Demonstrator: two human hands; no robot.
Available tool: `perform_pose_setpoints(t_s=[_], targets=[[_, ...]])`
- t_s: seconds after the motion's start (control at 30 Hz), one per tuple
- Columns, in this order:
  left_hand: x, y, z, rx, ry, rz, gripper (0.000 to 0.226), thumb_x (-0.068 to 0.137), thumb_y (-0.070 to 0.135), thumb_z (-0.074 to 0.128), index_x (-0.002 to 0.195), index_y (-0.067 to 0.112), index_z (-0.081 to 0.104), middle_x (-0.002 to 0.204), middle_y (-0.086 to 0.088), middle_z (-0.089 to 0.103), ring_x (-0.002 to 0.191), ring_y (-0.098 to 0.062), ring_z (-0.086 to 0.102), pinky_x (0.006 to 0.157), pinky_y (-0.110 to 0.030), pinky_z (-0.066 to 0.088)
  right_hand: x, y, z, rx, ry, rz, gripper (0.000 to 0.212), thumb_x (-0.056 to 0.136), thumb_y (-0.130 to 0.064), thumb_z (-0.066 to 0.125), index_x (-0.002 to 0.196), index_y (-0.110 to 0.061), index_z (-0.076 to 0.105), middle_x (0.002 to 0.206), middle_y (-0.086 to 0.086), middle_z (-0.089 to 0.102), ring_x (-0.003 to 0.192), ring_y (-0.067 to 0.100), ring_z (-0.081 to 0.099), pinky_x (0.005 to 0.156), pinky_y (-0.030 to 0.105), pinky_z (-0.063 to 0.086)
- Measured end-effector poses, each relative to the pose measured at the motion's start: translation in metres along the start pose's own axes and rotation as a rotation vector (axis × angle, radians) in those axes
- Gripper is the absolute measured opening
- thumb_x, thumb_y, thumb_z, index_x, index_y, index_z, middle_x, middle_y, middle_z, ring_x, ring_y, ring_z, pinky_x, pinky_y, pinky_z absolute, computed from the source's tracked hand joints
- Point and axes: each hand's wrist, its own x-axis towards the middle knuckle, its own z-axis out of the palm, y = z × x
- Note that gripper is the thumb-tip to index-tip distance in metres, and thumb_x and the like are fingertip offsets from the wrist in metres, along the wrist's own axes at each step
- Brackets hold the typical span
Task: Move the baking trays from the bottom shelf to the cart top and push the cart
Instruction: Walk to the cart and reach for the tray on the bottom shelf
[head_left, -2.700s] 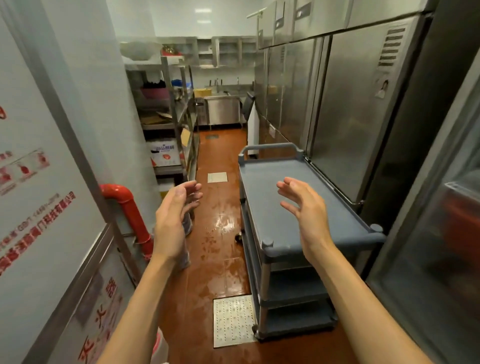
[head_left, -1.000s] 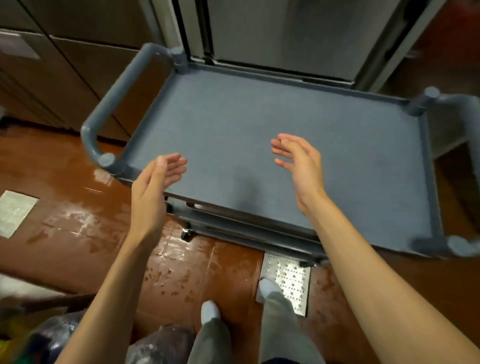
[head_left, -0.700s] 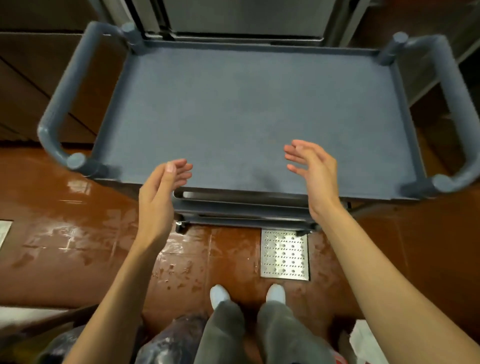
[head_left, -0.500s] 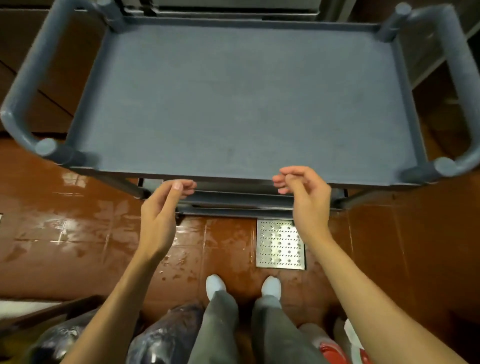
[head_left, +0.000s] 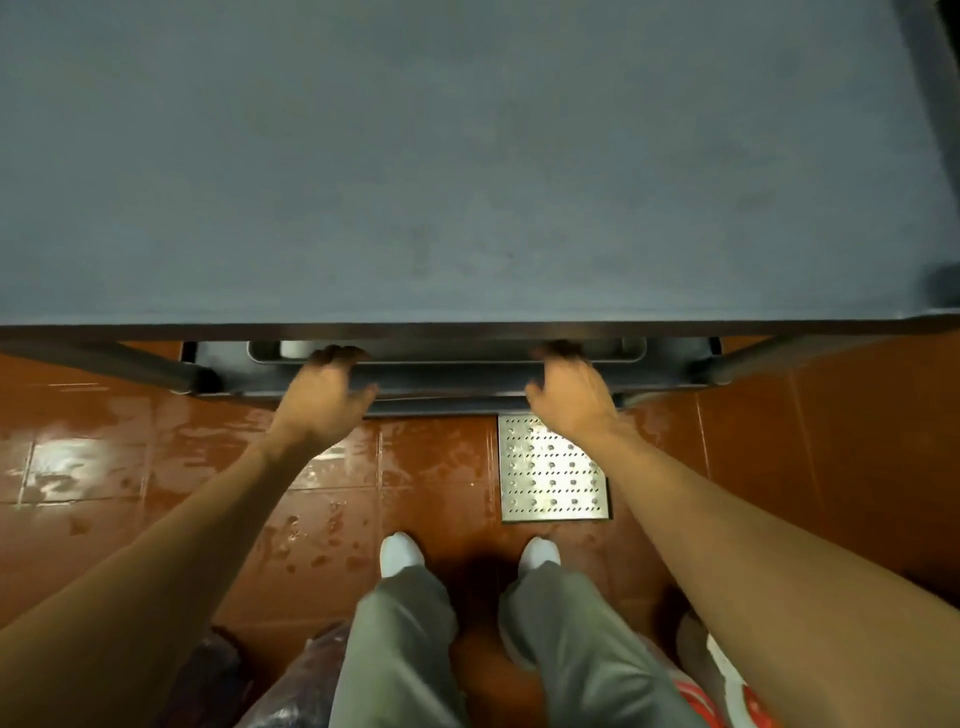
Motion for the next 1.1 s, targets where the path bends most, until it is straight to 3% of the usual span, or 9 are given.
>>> perform_pose_setpoints(t_s=[0.1, 0.23, 0.37, 0.5, 0.6, 0.8, 0.87, 0.97, 1.1], targets=[[0.033, -0.017, 0.020, 0.191, -0.018, 0.002, 0.057, 0.091, 0.029, 0.064, 0.141, 0.017, 0.040, 0.141, -0.016, 0.048, 0.125, -0.034, 0.047, 0.106, -0.044, 0.037, 0.034, 0.006, 0.025, -0.172, -0.021, 0.020, 0.020, 0.093, -0.020, 0.057, 0.111, -0.011, 0.057, 0.103, 0.011, 0.062, 0.085, 0.025, 0.058, 0.067, 0.028, 0.040], [0.054, -0.029, 0.048, 0.264, -0.134, 0.023, 0.054, 0.095, 0.029, 0.059, 0.143, 0.019, 0.038, 0.147, -0.012, 0.042, 0.132, -0.030, 0.042, 0.107, -0.042, 0.037, 0.062, 0.011, 0.057, -0.251, -0.040, -0.043, 0.031, 0.093, -0.021, 0.060, 0.122, -0.013, 0.053, 0.120, 0.013, 0.059, 0.107, 0.030, 0.057, 0.086, 0.033, 0.046], [0.053, -0.037, 0.072, 0.287, -0.072, 0.066, 0.049, 0.094, 0.021, 0.057, 0.139, 0.015, 0.040, 0.142, -0.013, 0.046, 0.127, -0.030, 0.046, 0.108, -0.043, 0.039, 0.074, 0.019, 0.075, -0.329, -0.049, 0.026, 0.011, 0.094, -0.015, 0.058, 0.105, -0.012, 0.062, 0.104, 0.011, 0.066, 0.092, 0.028, 0.063, 0.070, 0.030, 0.042], [0.065, -0.039, 0.086, 0.376, 0.094, 0.094, 0.039, 0.086, 0.010, 0.060, 0.125, 0.003, 0.053, 0.118, -0.023, 0.060, 0.106, -0.039, 0.056, 0.098, -0.048, 0.042, 0.090, 0.028, 0.084, -0.362, -0.056, 0.028, 0.019, 0.097, -0.007, 0.050, 0.113, -0.009, 0.059, 0.119, 0.016, 0.060, 0.110, 0.033, 0.055, 0.097, 0.036, 0.041], [0.075, -0.039, 0.092, 0.497, 0.089, 0.092, 0.050, 0.083, 0.008, 0.062, 0.132, 0.009, 0.053, 0.127, -0.022, 0.059, 0.115, -0.042, 0.052, 0.100, -0.050, 0.036, 0.096, 0.032, 0.090, -0.412, -0.068, 0.011, 0.021, 0.096, -0.004, 0.050, 0.116, -0.007, 0.056, 0.125, 0.017, 0.056, 0.116, 0.034, 0.052, 0.104, 0.038, 0.037], [0.089, -0.042, 0.091, 0.485, 0.055, 0.123, 0.055, 0.086, 0.000, 0.059, 0.138, 0.012, 0.047, 0.136, -0.018, 0.054, 0.125, -0.038, 0.050, 0.109, -0.047, 0.034, 0.089, 0.028, 0.086, -0.409, -0.003, -0.069, 0.022, 0.089, 0.001, 0.055, 0.109, -0.007, 0.059, 0.109, 0.015, 0.060, 0.102, 0.032, 0.059, 0.087, 0.033, 0.043], [0.087, -0.040, 0.090, 0.503, 0.070, 0.165, 0.061, 0.083, -0.001, 0.063, 0.140, 0.011, 0.045, 0.137, -0.018, 0.054, 0.126, -0.038, 0.050, 0.109, -0.047, 0.035, 0.080, 0.027, 0.081, -0.420, 0.089, -0.106, 0.036, 0.082, 0.005, 0.059, 0.116, -0.008, 0.057, 0.113, 0.017, 0.060, 0.102, 0.035, 0.058, 0.088, 0.037, 0.044], [0.074, -0.034, 0.079, 0.595, 0.079, 0.213, 0.066, 0.076, -0.005, 0.069, 0.137, 0.004, 0.045, 0.129, -0.022, 0.057, 0.117, -0.040, 0.055, 0.101, -0.048, 0.042, 0.063, 0.025, 0.065, -0.410, 0.148, -0.131, 0.054, 0.075, 0.009, 0.058, 0.126, -0.009, 0.052, 0.122, 0.019, 0.058, 0.107, 0.039, 0.056, 0.088, 0.042, 0.046], [0.050, -0.024, 0.047, 0.690, -0.037, 0.270, 0.066, 0.074, 0.003, 0.073, 0.133, 0.010, 0.045, 0.126, -0.015, 0.052, 0.102, -0.030, 0.058, 0.085, -0.039, 0.049, 0.029, 0.021, 0.039, -0.419, 0.148, -0.111, 0.047, 0.076, 0.007, 0.062, 0.120, -0.008, 0.056, 0.123, 0.017, 0.057, 0.107, 0.036, 0.057, 0.088, 0.044, 0.048]])
